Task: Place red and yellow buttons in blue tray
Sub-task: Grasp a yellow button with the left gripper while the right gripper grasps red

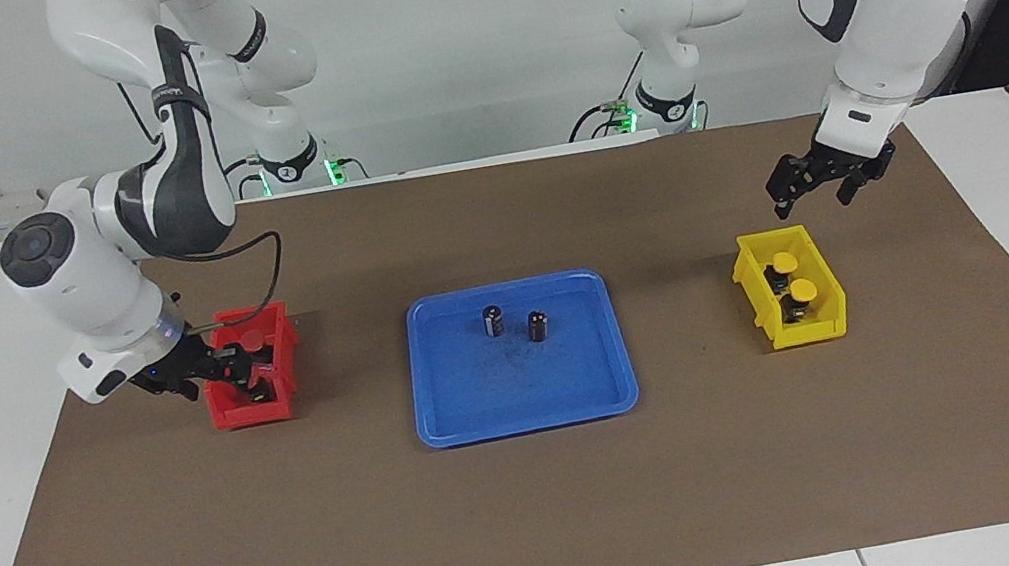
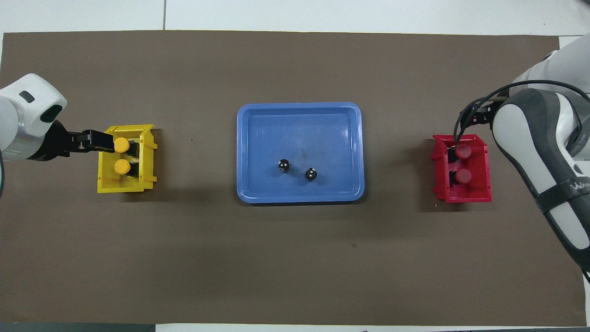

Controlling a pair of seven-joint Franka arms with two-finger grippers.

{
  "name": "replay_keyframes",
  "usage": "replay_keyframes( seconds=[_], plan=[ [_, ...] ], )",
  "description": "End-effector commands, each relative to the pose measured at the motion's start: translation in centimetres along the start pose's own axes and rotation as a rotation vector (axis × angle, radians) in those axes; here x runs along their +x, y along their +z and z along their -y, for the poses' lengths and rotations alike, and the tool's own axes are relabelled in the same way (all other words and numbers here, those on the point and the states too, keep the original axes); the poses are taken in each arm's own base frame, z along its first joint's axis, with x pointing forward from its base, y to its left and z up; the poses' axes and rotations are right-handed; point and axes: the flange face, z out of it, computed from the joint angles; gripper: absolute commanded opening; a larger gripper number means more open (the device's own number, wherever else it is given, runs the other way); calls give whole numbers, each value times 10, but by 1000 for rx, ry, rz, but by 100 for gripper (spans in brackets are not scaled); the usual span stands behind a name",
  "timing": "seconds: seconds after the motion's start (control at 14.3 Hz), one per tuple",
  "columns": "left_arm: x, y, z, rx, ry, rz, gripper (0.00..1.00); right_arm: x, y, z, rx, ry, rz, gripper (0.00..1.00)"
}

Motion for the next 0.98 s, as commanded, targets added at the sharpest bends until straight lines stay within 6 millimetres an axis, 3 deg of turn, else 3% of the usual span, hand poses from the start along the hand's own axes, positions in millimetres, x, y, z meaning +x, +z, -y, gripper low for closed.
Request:
replay_keyframes(
  seconds=[0.0, 0.35, 0.91],
  plan=[
    [5, 11, 4, -6, -10, -14, 100, -20, 9, 1, 16, 17, -15, 72],
    [8, 33, 4, -5, -14, -3, 100, -38, 30, 1, 13, 3, -23, 72],
    [4, 69, 17, -3, -37, 1, 96, -45, 44, 1, 11, -9, -29, 69]
  ],
)
